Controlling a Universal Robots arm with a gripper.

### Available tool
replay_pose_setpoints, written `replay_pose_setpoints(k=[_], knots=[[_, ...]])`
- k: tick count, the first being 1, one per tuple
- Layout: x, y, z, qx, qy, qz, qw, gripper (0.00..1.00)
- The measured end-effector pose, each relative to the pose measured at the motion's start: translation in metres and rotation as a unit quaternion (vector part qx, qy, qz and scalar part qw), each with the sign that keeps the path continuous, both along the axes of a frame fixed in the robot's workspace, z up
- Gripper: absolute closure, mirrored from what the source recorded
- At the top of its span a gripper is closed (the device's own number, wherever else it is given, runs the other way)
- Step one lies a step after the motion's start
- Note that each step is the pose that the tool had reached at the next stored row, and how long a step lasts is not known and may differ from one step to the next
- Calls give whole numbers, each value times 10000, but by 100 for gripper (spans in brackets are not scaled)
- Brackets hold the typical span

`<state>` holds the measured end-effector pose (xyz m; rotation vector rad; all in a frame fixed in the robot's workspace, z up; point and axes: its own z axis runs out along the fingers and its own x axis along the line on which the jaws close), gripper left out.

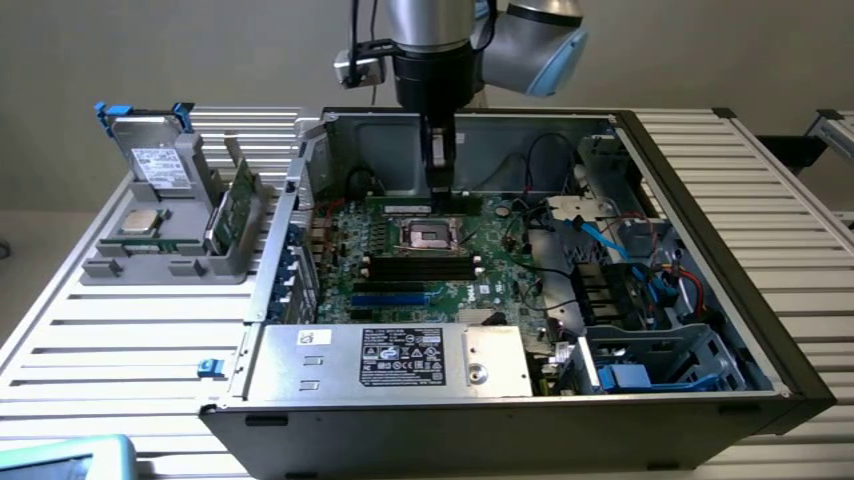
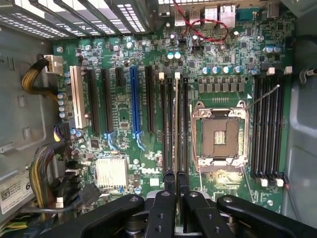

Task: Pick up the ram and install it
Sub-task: 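Insert the ram into the slot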

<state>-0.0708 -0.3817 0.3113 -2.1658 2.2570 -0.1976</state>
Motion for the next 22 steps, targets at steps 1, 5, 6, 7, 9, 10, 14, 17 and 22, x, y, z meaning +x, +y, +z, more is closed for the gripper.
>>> replay_pose_setpoints(k=[1,5,6,7,9,10,14,17,22], knots=[[0,0,-17,0,0,1,10000,87],[-1,0,-76,5,0,8,10000,87],[-1,0,-86,10,0,13,10000,87],[-1,-1,-91,13,0,19,10000,87],[-1,-1,-91,14,1,23,10000,87],[0,-1,-91,14,1,24,10000,87],[0,-1,-91,15,0,24,10000,87],[0,-8,-93,34,4,25,10000,87],[1,-70,-104,98,41,25,9999,87]])
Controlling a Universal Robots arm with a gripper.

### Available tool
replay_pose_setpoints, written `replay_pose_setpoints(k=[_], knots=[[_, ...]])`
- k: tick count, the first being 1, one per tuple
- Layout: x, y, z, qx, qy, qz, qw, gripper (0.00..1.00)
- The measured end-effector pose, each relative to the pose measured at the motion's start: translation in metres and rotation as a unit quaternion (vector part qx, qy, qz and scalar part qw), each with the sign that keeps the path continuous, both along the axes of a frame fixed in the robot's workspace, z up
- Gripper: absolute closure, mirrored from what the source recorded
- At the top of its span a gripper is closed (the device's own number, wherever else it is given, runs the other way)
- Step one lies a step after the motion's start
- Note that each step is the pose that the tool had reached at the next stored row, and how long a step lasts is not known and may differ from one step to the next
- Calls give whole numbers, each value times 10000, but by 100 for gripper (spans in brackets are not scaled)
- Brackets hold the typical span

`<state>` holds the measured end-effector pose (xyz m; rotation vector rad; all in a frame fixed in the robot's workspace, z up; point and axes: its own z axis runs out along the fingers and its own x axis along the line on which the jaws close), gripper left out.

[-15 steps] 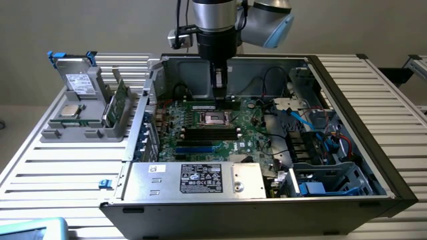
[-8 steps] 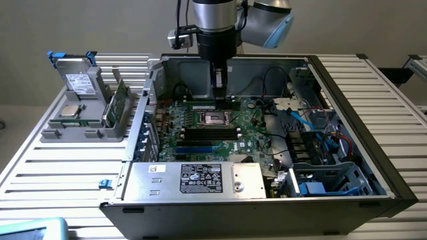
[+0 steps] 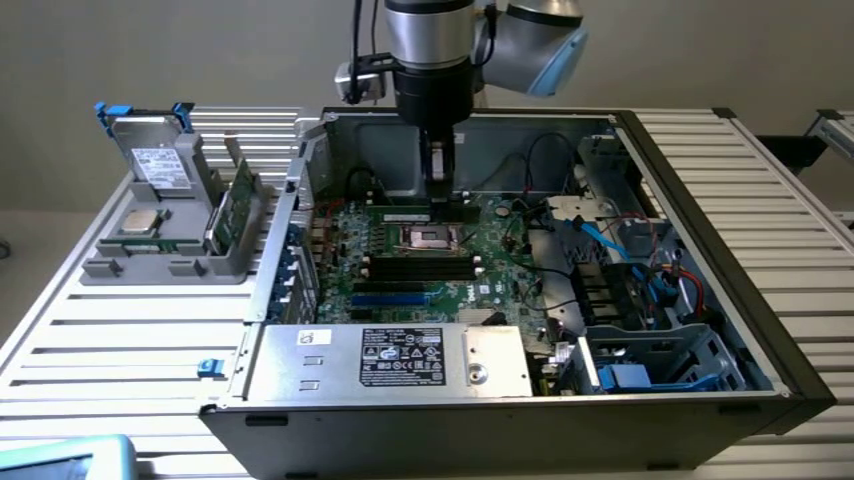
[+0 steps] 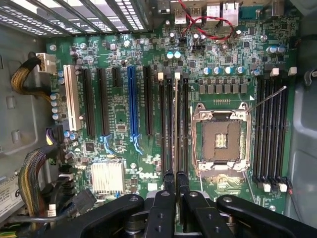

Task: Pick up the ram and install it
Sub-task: 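Insert the ram into the slot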

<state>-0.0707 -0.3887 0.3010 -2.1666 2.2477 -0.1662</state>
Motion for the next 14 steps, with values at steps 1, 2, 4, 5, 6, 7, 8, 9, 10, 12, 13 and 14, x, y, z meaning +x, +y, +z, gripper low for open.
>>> replay_pose_setpoints(k=[1,2,4,5,6,7,8,9,10,12,13,14], knots=[[1,-4,-7,1,9,0,10000,87],[3,-5,-12,0,16,-1,10000,87],[15,-5,-17,-1,29,0,10000,87],[23,-5,-20,-1,33,0,10000,87],[31,-5,-24,-2,35,3,10000,87],[34,-5,-27,-7,35,8,10000,87],[34,-5,-30,-19,36,17,10000,87],[34,-5,-32,-38,35,28,10000,87],[34,-5,-33,-58,35,37,10000,87],[35,-6,-38,-84,36,44,9999,87],[35,-5,-42,-85,37,46,9999,87],[35,-5,-48,-85,38,47,9999,87]])
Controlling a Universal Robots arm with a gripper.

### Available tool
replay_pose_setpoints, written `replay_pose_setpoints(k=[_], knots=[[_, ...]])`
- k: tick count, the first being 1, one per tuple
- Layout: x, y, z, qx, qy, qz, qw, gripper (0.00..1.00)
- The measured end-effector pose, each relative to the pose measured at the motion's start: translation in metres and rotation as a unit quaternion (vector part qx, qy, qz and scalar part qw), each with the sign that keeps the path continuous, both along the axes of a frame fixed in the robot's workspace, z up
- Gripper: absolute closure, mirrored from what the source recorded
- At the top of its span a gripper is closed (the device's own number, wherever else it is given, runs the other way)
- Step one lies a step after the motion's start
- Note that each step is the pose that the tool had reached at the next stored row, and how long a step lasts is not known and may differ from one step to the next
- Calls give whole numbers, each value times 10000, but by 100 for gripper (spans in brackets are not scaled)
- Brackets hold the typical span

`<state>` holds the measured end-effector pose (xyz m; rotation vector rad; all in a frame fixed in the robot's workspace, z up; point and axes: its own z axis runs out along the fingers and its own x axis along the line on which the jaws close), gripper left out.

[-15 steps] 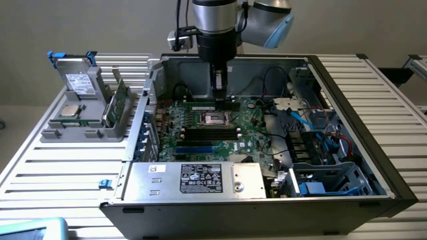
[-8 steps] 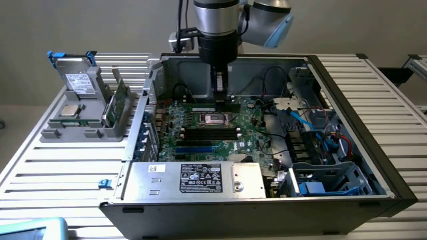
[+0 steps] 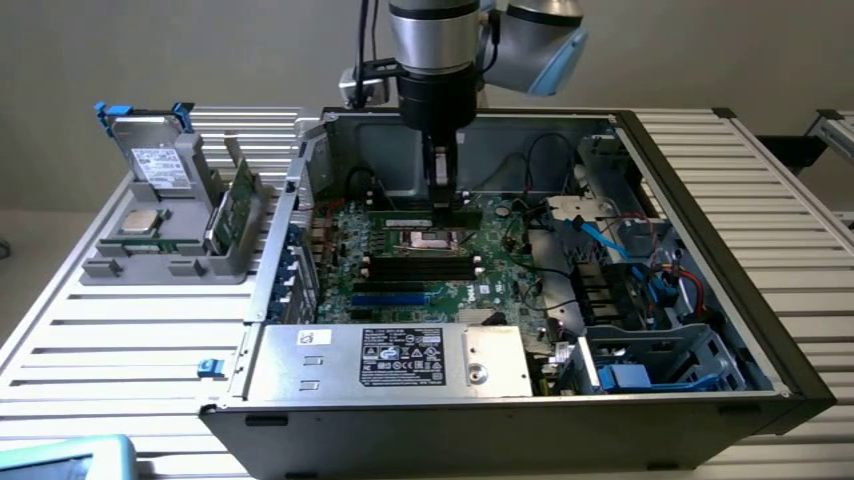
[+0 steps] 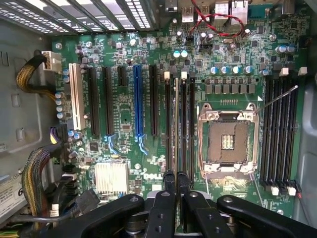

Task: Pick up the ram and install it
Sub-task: 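Insert the ram into the slot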

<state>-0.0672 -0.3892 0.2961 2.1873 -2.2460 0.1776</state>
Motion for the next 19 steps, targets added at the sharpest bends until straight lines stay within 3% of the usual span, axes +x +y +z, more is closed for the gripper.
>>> replay_pose_setpoints(k=[3,7,10,19], knots=[[-1,0,-30,17,1,4,10000,87],[0,-8,-64,72,21,17,10000,87],[-1,-11,-84,72,55,17,10000,87],[0,-11,-143,67,55,17,10000,87]])
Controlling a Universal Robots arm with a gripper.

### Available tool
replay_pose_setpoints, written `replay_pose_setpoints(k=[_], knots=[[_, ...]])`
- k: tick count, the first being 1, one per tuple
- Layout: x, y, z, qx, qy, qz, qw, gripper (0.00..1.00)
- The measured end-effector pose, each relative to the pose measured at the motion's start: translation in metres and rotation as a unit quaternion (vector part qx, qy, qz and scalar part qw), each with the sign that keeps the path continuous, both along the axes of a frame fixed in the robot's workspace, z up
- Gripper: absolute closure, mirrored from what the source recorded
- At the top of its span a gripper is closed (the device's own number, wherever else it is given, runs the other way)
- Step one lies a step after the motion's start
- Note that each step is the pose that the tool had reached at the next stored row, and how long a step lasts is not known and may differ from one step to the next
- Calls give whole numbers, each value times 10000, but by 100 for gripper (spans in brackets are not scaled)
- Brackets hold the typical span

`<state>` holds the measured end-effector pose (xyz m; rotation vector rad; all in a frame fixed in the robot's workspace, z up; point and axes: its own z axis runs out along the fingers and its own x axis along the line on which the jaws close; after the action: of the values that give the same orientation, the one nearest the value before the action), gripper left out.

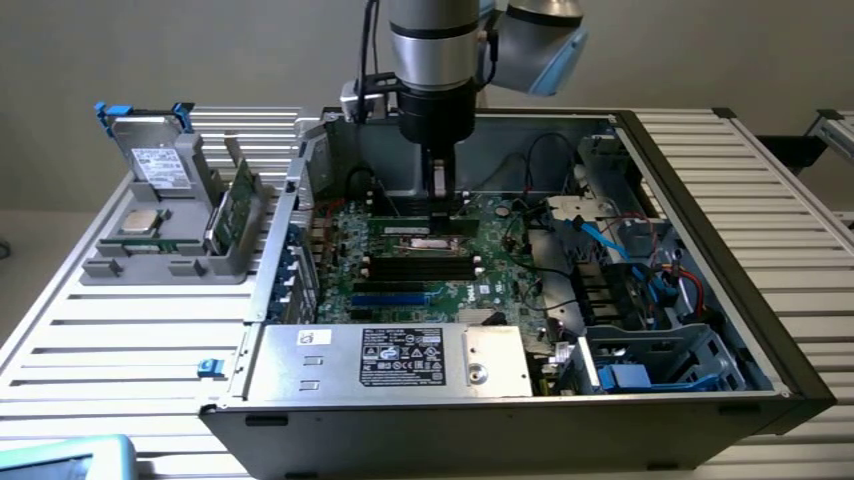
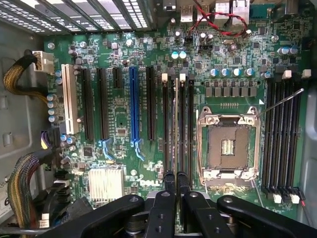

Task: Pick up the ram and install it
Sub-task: 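Insert the ram into the slot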

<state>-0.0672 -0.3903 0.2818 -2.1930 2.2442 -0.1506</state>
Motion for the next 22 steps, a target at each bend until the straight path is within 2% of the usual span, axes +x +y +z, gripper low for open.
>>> replay_pose_setpoints(k=[7,13,22], knots=[[-1,-5,-127,-5,0,11,10000,87],[0,-46,-172,-5,0,85,10000,87],[0,-49,-314,-22,0,143,9999,87]])
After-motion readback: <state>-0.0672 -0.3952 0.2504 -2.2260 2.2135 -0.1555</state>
